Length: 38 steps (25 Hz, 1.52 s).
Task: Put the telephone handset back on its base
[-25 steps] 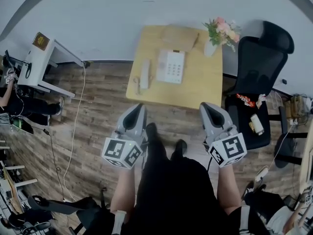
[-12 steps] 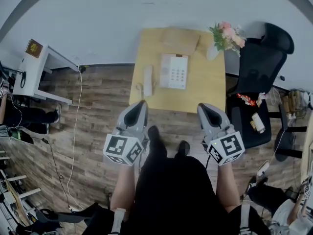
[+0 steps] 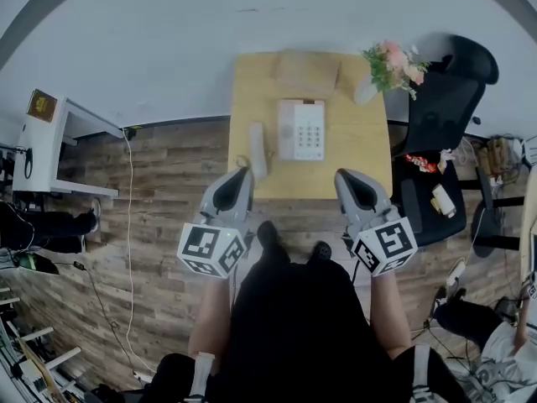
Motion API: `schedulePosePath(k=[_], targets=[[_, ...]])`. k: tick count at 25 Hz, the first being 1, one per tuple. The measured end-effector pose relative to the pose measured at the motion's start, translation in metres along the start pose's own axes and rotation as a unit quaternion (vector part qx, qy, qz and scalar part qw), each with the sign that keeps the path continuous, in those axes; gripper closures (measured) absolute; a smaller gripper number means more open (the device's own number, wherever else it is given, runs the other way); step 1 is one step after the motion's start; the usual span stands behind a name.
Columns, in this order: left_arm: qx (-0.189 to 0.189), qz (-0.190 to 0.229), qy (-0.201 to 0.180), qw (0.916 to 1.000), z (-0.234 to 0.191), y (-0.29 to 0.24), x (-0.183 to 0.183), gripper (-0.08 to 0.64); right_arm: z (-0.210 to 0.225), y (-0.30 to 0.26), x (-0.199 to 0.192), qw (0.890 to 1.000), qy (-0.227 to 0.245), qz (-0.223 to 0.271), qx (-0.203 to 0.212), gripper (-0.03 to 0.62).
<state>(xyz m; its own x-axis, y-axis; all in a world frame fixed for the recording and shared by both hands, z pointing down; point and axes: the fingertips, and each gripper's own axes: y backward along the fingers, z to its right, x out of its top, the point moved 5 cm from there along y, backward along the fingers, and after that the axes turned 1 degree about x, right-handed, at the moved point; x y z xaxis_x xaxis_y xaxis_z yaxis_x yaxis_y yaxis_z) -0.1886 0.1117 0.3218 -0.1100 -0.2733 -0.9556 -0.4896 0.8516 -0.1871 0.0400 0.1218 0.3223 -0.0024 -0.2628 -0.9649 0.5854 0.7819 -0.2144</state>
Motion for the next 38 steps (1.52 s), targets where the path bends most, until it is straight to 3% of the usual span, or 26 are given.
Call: schedulePosePath(k=[15, 27, 38], targets=[[-0.067, -0.045, 0.001, 0.9967, -0.066, -0.024, -0.018, 0.549, -0.034, -0.043, -0.02, 0.997, -0.027, -0.022, -0.075, 0.589], [-0.044, -0.072, 0.027, 0.9961, -0.078, -0.053, -0.046, 0.548, -0.025, -0.057, -0.032, 0.995, -0.04, -0.052, -0.069, 0.589], [0.002, -0.117, 0.038, 0.9924, -0.085, -0.088, -0.075, 0.548, 0.013, -0.081, -0.029, 0.997, -0.038, -0.064, -0.024, 0.589]])
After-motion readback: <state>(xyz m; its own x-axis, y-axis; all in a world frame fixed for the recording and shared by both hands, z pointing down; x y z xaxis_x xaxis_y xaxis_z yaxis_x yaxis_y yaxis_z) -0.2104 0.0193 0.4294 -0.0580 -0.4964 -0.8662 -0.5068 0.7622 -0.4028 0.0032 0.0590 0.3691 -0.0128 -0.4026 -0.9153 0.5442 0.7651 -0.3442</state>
